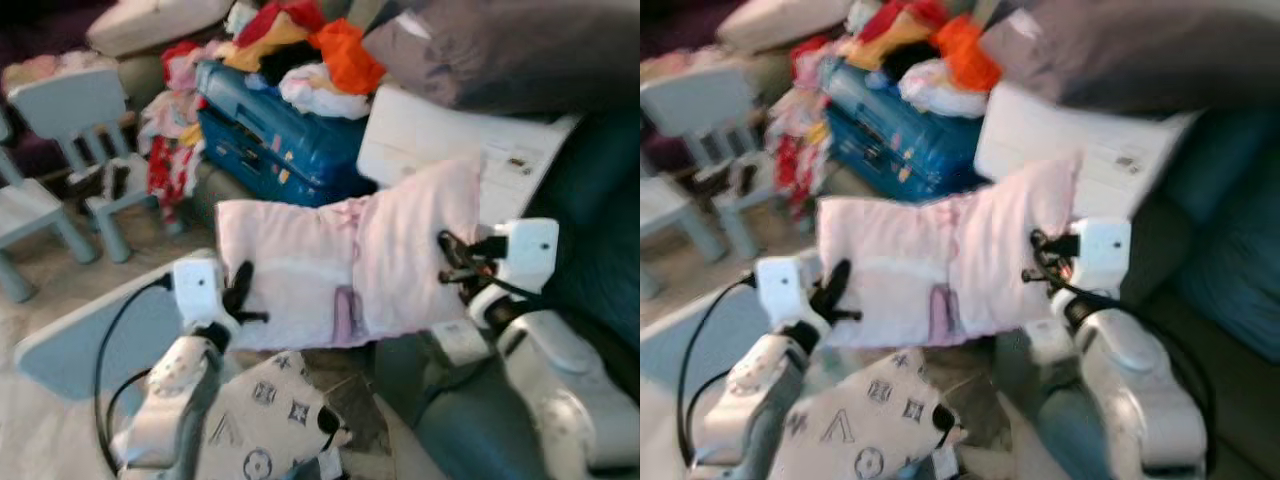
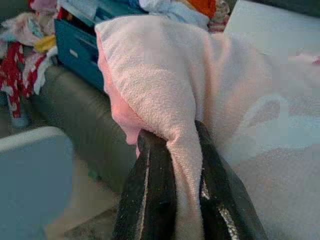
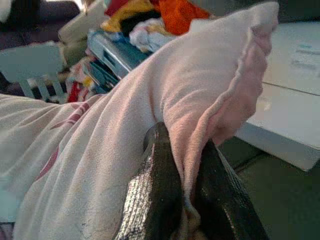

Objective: Move the pillow to the sofa

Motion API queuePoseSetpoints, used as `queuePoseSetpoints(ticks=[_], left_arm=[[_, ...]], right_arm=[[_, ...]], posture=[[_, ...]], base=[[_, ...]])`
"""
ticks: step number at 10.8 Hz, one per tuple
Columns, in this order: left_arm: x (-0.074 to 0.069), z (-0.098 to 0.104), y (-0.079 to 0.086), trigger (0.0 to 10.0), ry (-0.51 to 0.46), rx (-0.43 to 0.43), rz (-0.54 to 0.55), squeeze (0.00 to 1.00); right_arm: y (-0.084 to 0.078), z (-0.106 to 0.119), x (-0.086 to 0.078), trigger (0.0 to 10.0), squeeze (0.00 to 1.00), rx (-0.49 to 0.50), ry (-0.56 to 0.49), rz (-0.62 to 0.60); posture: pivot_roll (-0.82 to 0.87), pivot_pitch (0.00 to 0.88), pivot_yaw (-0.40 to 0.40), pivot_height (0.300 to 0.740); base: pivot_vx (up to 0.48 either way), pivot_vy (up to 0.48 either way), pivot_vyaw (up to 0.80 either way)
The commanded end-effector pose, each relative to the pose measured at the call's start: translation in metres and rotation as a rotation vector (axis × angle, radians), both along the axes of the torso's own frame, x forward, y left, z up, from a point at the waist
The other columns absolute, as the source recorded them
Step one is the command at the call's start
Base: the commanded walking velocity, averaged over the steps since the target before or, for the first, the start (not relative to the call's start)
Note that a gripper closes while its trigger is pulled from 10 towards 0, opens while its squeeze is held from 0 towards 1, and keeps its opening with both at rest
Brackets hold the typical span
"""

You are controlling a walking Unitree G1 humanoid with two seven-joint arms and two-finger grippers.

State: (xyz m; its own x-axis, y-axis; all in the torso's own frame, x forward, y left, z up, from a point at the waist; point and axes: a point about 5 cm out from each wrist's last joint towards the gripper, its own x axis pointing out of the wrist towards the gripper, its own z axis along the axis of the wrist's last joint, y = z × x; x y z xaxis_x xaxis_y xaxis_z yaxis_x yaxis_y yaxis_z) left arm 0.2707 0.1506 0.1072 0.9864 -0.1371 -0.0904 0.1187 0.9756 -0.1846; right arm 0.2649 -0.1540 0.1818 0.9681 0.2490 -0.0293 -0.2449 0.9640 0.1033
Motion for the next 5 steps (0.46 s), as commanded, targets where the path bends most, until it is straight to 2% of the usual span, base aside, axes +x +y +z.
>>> queuePoseSetpoints(ticks=[1,5], left_arm=[[0.0006,0.0032,0.0037,10.0,-0.012,0.004,0.017,0.00],[0.0002,0.0028,0.0032,10.0,-0.006,-0.001,0.019,0.00]], right_arm=[[0.0013,0.0071,-0.0003,10.0,0.00,-0.006,-0.031,0.012],[0.0025,0.0070,-0.0002,10.0,0.00,-0.003,-0.029,0.015]], posture=[[-0.23,0.037,0.007,0.740],[-0.23,0.041,0.007,0.740]], base=[[0.000,0.000,-0.80],[0.000,0.000,-0.80]])
